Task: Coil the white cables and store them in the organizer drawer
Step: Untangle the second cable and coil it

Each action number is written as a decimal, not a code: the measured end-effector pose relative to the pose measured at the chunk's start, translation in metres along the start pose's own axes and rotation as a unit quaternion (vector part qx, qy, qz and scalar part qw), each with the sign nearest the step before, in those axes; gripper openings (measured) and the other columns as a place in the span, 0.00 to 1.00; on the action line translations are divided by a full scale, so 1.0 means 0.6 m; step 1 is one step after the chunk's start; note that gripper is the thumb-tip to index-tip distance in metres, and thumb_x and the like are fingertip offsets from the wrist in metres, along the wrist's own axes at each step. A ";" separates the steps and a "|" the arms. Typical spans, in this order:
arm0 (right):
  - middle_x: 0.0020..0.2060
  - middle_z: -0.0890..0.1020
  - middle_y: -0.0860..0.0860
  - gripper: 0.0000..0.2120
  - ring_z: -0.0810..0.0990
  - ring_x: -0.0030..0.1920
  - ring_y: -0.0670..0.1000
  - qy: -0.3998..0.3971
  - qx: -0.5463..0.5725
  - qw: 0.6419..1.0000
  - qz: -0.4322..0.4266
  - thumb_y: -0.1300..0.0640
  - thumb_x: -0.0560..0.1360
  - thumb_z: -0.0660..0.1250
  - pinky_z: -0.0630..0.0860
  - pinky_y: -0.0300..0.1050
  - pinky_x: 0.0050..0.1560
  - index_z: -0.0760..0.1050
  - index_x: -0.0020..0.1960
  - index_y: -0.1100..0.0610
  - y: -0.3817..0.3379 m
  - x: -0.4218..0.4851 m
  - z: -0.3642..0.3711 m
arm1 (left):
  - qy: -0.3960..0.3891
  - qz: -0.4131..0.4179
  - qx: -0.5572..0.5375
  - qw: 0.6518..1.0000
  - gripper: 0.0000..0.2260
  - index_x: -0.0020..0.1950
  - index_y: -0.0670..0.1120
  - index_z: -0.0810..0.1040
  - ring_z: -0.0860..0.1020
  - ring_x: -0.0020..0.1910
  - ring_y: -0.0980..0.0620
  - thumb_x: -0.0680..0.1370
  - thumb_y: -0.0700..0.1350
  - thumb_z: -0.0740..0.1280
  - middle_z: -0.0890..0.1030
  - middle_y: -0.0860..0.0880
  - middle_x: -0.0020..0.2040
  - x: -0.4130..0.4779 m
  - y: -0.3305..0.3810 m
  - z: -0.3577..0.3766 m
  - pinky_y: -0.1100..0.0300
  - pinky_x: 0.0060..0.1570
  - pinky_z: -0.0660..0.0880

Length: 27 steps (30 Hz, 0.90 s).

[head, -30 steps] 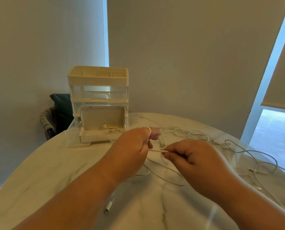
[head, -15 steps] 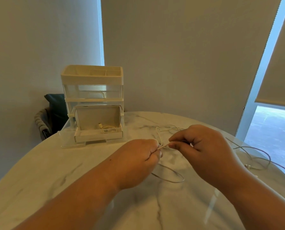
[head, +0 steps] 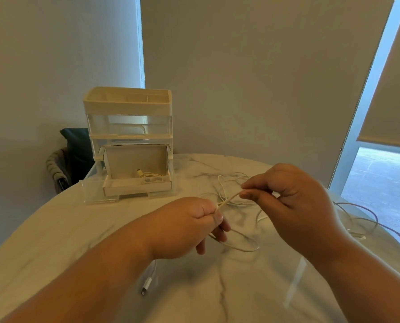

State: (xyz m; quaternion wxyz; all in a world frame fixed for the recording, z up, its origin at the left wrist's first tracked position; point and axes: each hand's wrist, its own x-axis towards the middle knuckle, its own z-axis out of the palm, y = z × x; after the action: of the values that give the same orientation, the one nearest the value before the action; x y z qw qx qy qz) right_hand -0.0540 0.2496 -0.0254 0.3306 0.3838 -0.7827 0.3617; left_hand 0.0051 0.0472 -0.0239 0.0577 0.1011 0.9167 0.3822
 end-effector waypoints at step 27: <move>0.45 0.85 0.40 0.05 0.81 0.50 0.36 0.024 0.150 0.964 0.217 0.53 0.77 0.70 0.72 0.26 0.46 0.83 0.48 0.43 0.011 -0.005 0.040 | -0.056 0.068 -0.283 0.955 0.20 0.33 0.46 0.79 0.60 0.28 0.52 0.82 0.49 0.59 0.62 0.50 0.29 -0.004 0.006 0.007 0.58 0.31 0.60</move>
State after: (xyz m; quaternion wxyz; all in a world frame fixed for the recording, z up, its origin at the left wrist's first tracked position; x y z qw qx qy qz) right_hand -0.0638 0.2340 -0.0426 0.2016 0.2415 -0.7761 0.5465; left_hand 0.0084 0.0520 -0.0240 0.1095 0.1641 0.7570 0.6230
